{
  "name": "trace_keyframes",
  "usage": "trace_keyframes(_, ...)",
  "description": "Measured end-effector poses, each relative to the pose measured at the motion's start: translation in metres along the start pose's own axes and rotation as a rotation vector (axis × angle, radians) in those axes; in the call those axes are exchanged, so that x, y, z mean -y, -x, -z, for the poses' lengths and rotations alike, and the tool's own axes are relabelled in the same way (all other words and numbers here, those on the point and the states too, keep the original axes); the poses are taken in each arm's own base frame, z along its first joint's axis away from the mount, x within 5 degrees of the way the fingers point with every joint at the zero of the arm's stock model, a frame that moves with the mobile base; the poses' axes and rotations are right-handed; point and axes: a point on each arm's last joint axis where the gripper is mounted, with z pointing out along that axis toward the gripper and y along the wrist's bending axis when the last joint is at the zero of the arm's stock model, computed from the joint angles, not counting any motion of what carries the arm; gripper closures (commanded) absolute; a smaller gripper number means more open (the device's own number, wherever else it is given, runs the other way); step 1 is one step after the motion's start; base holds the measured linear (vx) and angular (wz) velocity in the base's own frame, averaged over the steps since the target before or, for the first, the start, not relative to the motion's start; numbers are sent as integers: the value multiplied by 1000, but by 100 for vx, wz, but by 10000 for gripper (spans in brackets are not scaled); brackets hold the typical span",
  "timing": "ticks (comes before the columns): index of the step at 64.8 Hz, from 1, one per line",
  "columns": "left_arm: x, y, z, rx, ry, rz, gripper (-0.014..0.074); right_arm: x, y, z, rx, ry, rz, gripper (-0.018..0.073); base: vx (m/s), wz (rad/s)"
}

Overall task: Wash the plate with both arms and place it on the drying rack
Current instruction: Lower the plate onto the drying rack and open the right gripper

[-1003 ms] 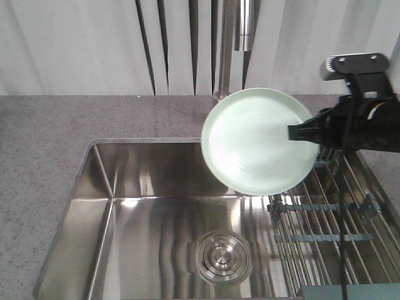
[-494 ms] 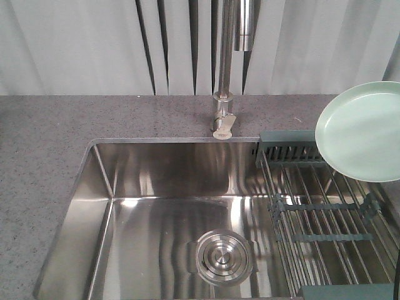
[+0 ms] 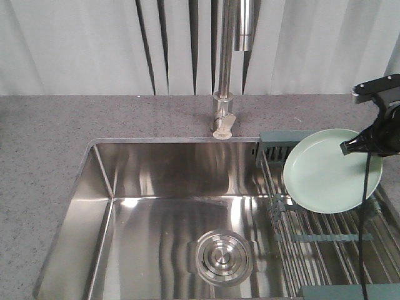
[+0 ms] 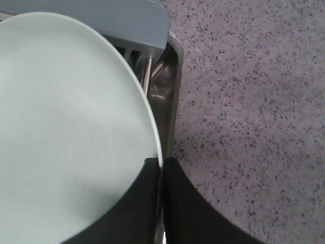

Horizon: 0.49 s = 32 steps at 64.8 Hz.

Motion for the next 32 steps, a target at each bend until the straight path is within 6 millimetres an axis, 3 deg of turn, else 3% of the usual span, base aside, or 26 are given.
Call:
trace_keyframes(13,0,0,0,0,0,0,603,-15,1,-22,-38,-10,88,561,0,0)
trace_keyframes(32,-2,-6,-4,-7,7,8,603,-22,7,-24,7,-10,102,510,0,0)
